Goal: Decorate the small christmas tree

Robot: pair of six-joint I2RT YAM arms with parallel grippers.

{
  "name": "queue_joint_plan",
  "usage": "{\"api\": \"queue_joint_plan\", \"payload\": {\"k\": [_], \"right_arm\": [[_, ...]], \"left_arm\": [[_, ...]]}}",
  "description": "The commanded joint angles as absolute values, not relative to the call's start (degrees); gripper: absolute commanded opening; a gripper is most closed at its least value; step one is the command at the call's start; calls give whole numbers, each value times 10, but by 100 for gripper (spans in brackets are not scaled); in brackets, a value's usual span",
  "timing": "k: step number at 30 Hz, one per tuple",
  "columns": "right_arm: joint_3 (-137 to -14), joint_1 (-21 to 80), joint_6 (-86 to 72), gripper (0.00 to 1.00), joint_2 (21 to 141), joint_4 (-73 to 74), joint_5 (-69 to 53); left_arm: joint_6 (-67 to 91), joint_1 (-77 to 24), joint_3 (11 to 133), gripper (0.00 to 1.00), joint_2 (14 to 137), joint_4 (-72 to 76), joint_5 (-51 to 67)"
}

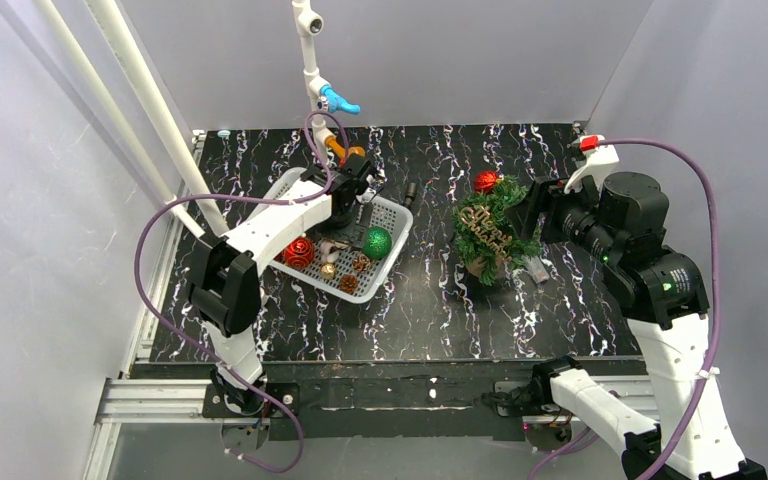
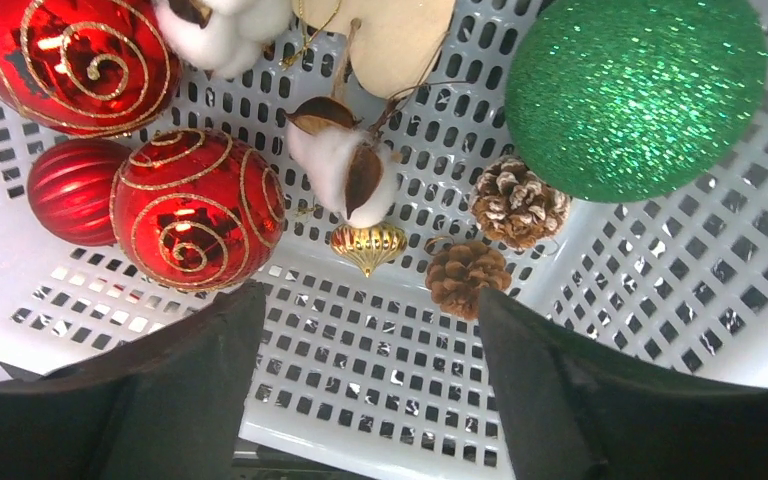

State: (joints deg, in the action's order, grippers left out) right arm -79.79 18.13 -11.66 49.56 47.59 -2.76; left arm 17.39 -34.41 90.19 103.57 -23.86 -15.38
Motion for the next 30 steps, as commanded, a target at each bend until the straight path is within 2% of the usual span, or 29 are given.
{"api": "queue_joint_plan", "payload": {"k": [1, 4, 9, 16, 18, 22, 26, 30], "right_arm": [[-797, 183, -116, 74, 490, 452, -29], [-798, 183, -117, 74, 489, 454, -28], [-807, 183, -118, 74, 490, 463, -28], [-808, 183, -121, 74, 498, 459, -32], [-809, 183, -122, 73, 499, 458, -34], [-814, 183, -121, 73, 498, 458, -34], [-819, 183, -121, 73, 496, 457, -33], [-828, 183, -126, 73, 498, 450, -41]], "left_arm": [[186, -338, 875, 67, 1063, -268, -190], [190, -334, 866, 66, 1080, -252, -192], [179, -332, 869, 53, 1108, -249, -202], [186, -332, 866, 51, 1132, -265, -230], [188, -331, 864, 46, 1138, -264, -233], [189, -332, 862, 27, 1135, -268, -240], [174, -332, 866, 13, 1091, -273, -239], [139, -331, 892, 9, 1048, -293, -225]]}}
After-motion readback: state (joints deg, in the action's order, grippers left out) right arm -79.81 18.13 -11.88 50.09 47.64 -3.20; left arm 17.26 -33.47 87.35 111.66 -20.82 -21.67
